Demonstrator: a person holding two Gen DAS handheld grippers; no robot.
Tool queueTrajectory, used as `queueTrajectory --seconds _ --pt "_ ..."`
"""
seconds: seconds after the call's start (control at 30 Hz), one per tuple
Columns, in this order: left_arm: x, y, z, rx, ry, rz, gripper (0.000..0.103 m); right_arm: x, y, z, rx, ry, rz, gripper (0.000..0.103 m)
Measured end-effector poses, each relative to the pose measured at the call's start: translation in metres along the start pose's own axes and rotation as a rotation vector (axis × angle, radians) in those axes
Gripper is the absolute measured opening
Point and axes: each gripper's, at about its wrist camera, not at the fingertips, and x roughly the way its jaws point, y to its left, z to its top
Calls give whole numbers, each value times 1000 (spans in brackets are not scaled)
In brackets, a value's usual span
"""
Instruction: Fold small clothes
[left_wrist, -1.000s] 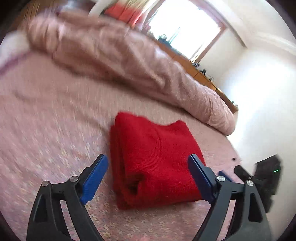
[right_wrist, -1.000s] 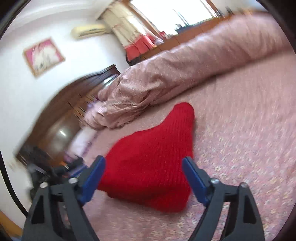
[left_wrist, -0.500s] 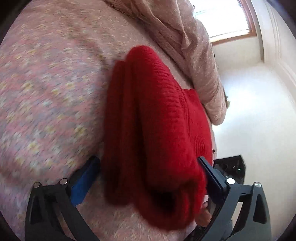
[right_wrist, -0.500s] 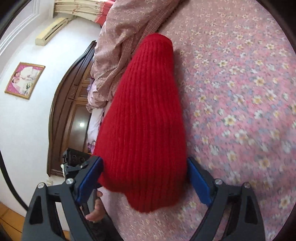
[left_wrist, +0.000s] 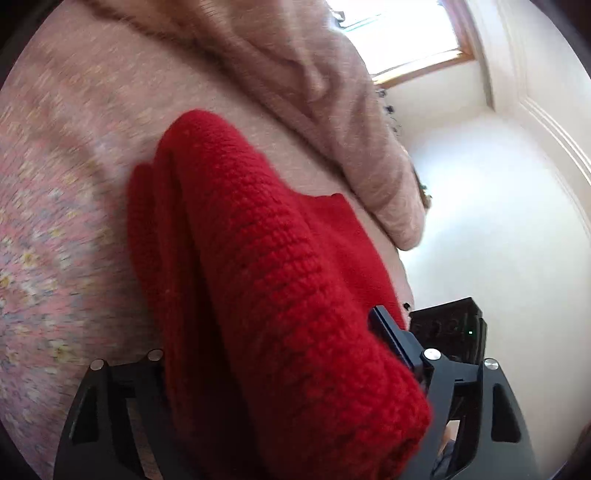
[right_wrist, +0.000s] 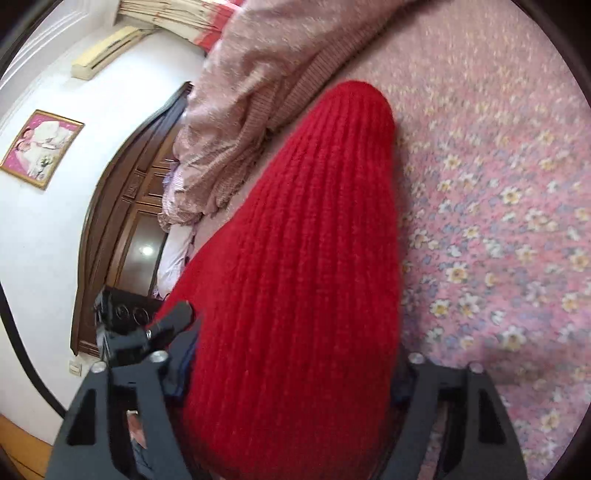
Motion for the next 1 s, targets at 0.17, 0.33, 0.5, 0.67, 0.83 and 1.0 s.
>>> queueTrajectory --seconds 0.17,0.33,0.5,0.67,0.83,1.0 --pt "43 -49 -7 151 43 33 75 -44 1 13 -64 -73 -40 74" --pt "116 -98 -2 216 56 -17 74 -112 -32 43 -80 -155 -103 74" --pt "186 -119 -3 301 29 28 74 -150 -82 66 -62 -244 -114 74" --pt "204 -94 -10 295 -4 12 87 -138 -121 70 -109 -221 -97 77" --pt "203 -89 -12 302 -12 11 88 -135 -116 69 -147 -244 -122 80" --pt "193 -82 -18 300 -11 4 89 -132 -113 68 -153 -254 -113 81"
